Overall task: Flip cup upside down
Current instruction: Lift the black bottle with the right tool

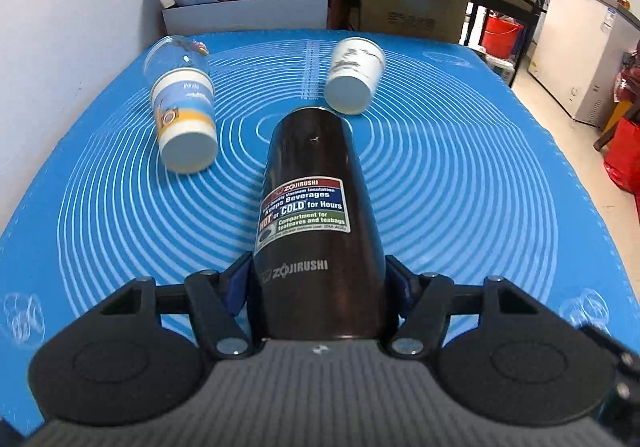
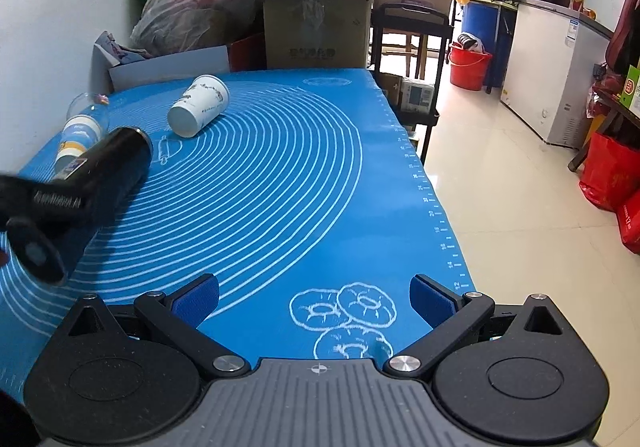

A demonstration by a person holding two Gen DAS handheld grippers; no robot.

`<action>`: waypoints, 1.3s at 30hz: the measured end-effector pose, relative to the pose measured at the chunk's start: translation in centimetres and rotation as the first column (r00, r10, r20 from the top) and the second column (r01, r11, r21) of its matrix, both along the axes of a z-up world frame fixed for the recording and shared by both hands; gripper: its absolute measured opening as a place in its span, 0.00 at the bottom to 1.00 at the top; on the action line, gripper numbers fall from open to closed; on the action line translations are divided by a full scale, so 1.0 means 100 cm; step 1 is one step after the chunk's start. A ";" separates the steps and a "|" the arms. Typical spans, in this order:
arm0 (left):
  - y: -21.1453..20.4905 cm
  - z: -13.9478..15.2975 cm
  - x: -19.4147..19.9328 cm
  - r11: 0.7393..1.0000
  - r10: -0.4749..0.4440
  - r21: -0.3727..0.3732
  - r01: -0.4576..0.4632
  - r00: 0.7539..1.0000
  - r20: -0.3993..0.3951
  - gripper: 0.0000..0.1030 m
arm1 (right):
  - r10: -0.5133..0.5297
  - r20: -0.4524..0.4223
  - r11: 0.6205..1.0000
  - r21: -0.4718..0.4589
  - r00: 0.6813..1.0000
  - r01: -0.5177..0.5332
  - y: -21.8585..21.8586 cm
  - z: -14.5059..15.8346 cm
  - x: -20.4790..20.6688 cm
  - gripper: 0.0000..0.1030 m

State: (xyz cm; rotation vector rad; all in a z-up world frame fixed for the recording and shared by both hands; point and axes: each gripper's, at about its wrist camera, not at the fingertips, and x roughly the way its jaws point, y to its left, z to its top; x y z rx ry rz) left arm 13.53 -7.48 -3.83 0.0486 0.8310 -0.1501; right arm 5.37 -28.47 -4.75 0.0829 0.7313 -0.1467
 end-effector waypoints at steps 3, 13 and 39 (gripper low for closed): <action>0.001 -0.001 -0.013 1.000 -0.007 -0.012 0.007 1.000 -0.012 0.66 | 0.005 0.001 1.000 0.002 1.000 -0.005 0.002 0.001 -0.005 1.00; 0.000 -0.017 -0.027 1.000 -0.025 0.009 0.025 0.999 -0.029 0.66 | 0.008 0.009 1.000 -0.020 1.000 -0.008 0.008 0.008 -0.018 1.00; 0.031 0.052 -0.071 0.999 0.013 -0.034 -0.009 0.993 0.114 0.82 | 0.071 -0.006 0.991 -0.114 0.997 -0.071 0.017 0.026 -0.018 1.00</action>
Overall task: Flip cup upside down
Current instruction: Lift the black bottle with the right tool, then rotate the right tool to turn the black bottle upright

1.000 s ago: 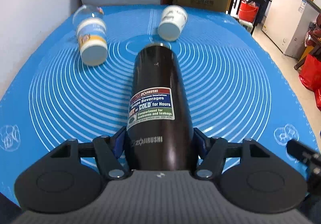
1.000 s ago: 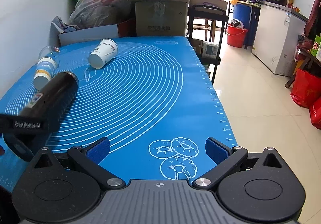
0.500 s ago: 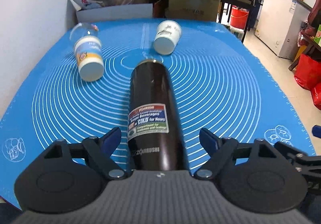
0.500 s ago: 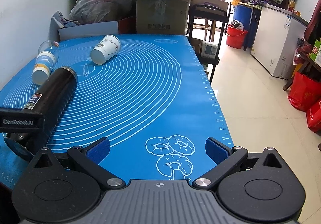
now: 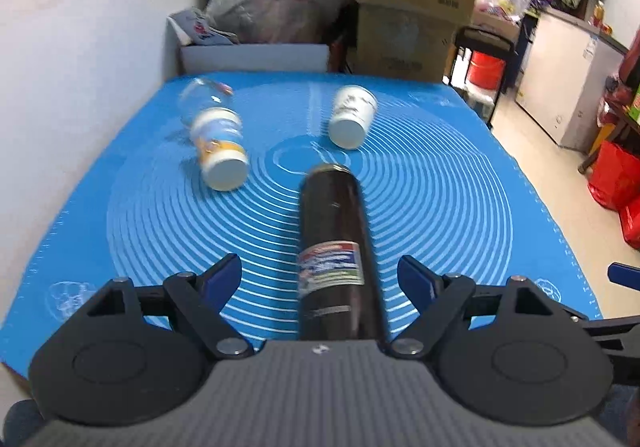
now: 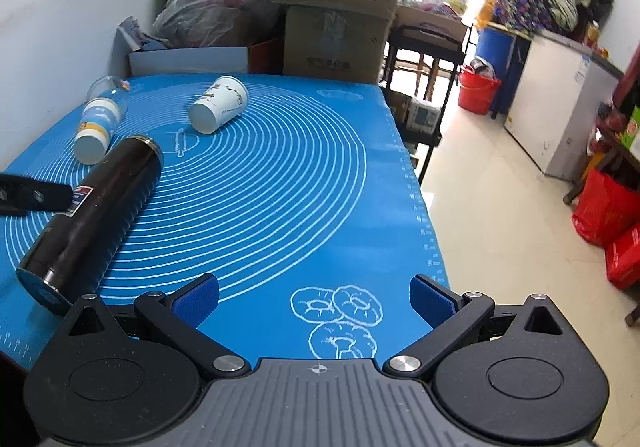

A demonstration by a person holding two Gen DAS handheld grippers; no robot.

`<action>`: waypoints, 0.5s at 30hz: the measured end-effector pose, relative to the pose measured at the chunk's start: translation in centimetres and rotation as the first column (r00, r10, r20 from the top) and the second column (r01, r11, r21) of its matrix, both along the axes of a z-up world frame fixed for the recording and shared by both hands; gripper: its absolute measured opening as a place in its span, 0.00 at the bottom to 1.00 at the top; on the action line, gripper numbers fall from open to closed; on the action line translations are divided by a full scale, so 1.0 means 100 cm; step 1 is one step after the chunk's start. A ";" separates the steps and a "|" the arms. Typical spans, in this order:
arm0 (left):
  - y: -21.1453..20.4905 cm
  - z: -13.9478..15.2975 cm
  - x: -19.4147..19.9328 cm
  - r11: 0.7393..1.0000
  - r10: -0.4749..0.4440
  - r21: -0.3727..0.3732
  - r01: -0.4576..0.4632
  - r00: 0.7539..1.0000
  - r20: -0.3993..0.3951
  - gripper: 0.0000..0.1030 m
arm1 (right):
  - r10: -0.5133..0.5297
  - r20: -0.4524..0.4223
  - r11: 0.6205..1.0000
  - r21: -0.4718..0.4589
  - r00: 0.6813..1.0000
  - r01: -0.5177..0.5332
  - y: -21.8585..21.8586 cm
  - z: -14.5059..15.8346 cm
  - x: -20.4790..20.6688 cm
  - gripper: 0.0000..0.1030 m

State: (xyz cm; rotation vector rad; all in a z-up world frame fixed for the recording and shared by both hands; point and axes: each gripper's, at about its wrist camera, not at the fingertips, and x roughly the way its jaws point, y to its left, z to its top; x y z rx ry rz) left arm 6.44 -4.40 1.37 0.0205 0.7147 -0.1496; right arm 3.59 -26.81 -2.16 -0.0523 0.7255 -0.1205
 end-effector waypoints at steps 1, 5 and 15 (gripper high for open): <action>0.005 0.003 -0.002 1.000 0.013 -0.001 -0.012 1.000 0.008 0.82 | 0.016 -0.001 1.000 -0.017 1.000 -0.016 0.001 0.003 0.000 1.00; 0.031 0.013 -0.015 0.997 0.073 0.006 -0.074 0.996 0.048 0.84 | 0.099 -0.002 0.989 -0.111 0.995 -0.099 0.008 0.019 0.004 1.00; 0.086 -0.001 -0.022 0.985 0.174 -0.010 -0.174 0.985 0.007 0.85 | 0.409 -0.186 0.604 -0.679 0.894 -0.417 0.073 0.052 0.033 1.00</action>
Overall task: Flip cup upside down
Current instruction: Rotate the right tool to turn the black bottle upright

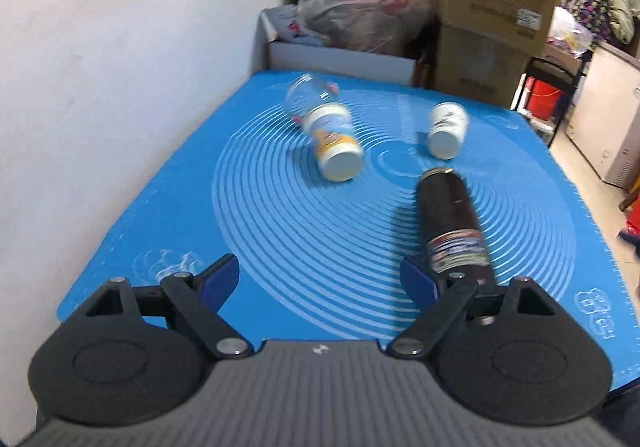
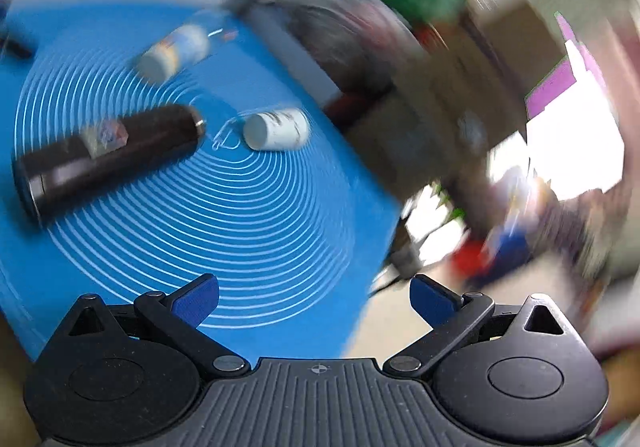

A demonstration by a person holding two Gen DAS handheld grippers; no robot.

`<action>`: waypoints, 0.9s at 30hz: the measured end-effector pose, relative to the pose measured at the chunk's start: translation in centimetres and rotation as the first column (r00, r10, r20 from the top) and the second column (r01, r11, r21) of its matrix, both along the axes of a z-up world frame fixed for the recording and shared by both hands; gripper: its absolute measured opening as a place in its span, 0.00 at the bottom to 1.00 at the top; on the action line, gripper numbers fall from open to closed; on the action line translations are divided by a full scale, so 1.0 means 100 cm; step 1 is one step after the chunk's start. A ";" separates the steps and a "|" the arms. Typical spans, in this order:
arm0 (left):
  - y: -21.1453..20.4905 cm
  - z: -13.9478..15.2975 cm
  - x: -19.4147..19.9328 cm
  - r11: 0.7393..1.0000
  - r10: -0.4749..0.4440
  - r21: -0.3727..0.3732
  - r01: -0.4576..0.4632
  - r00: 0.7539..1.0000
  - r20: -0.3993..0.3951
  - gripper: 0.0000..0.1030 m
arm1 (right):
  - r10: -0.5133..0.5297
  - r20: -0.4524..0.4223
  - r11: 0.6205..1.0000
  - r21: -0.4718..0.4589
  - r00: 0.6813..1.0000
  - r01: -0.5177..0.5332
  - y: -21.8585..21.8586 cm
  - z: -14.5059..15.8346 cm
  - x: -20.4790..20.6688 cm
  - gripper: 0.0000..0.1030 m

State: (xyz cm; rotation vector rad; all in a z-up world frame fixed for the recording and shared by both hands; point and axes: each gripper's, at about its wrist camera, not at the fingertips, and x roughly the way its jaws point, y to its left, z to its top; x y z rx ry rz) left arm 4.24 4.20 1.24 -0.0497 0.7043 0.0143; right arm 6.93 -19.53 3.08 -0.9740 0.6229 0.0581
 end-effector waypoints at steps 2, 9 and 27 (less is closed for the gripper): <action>0.010 -0.007 0.002 1.000 0.016 -0.004 -0.016 1.000 -0.012 0.85 | 0.155 -0.012 0.955 -0.252 0.988 -0.153 0.024 -0.006 0.001 1.00; 0.046 -0.030 0.008 0.997 0.068 -0.028 -0.069 0.997 -0.041 0.85 | 0.498 -0.337 0.340 -0.772 0.799 -0.537 0.087 -0.051 0.008 1.00; 0.090 -0.058 0.041 0.993 0.062 -0.097 -0.068 0.996 -0.066 0.85 | 0.253 -0.919 -0.599 -0.395 0.303 -0.696 0.113 -0.169 0.024 0.73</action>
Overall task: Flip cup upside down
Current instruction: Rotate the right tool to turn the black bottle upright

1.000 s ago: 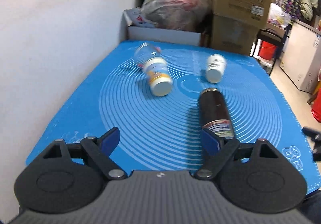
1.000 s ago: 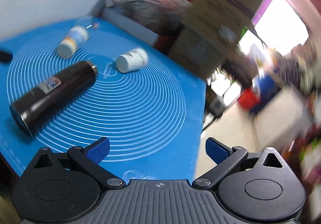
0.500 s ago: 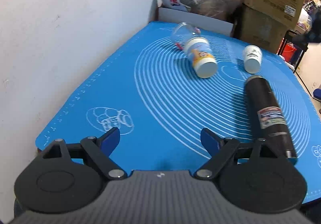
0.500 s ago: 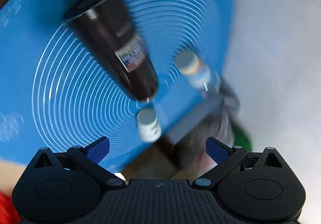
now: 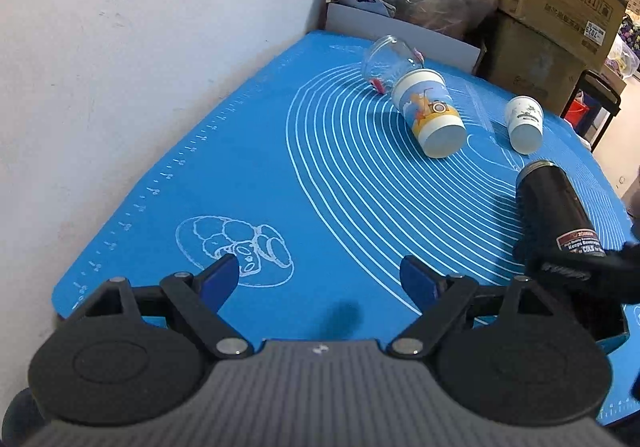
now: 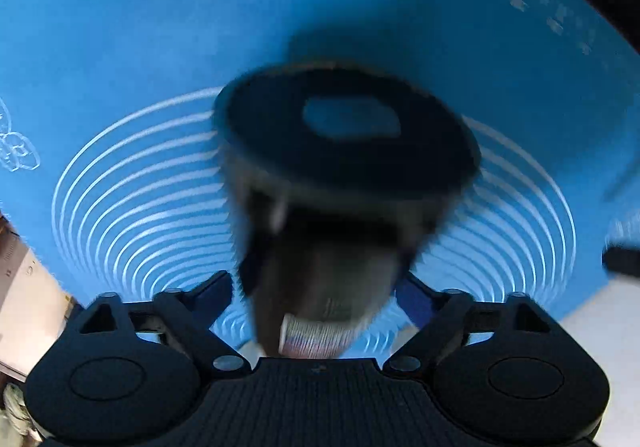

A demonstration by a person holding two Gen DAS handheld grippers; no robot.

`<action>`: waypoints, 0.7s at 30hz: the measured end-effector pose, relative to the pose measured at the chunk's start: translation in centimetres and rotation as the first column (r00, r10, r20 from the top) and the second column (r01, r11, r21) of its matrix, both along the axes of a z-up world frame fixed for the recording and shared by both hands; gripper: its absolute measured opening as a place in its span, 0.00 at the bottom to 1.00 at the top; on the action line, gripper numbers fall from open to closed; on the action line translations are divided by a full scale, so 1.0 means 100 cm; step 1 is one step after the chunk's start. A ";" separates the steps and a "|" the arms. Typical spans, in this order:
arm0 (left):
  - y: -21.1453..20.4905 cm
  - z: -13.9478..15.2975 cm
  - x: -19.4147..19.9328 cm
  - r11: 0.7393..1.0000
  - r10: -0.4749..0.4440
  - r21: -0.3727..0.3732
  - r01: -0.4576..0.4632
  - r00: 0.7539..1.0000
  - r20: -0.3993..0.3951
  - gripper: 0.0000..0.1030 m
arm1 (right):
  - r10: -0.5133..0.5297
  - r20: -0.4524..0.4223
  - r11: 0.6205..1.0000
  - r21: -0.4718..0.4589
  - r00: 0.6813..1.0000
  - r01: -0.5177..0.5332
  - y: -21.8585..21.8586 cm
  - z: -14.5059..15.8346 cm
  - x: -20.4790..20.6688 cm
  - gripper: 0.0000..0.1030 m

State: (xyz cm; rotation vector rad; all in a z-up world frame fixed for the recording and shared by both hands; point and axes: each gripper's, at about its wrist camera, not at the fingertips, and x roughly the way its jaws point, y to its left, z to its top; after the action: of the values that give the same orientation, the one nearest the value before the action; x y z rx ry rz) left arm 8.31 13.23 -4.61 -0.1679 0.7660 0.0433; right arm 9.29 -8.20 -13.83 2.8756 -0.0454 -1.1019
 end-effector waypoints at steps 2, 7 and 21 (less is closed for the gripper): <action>0.001 -0.002 0.001 1.000 -0.002 -0.004 0.002 1.000 -0.002 0.85 | -0.038 -0.006 0.999 -0.022 0.999 0.038 0.003 -0.009 0.002 0.66; 0.001 -0.005 0.004 1.000 -0.001 -0.017 0.001 1.000 -0.010 0.85 | -0.060 -0.068 0.998 0.021 0.996 0.062 0.002 -0.008 0.005 0.64; -0.012 0.003 0.000 1.000 -0.021 -0.002 0.021 1.000 0.005 0.85 | -0.381 -0.189 0.661 0.629 0.905 0.409 0.016 0.046 0.015 0.63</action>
State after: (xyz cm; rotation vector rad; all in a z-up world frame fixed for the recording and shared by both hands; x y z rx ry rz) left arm 8.34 12.01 -4.31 -0.1615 0.7626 0.0227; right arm 10.82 -6.56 -9.23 3.5913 -0.3804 -1.5047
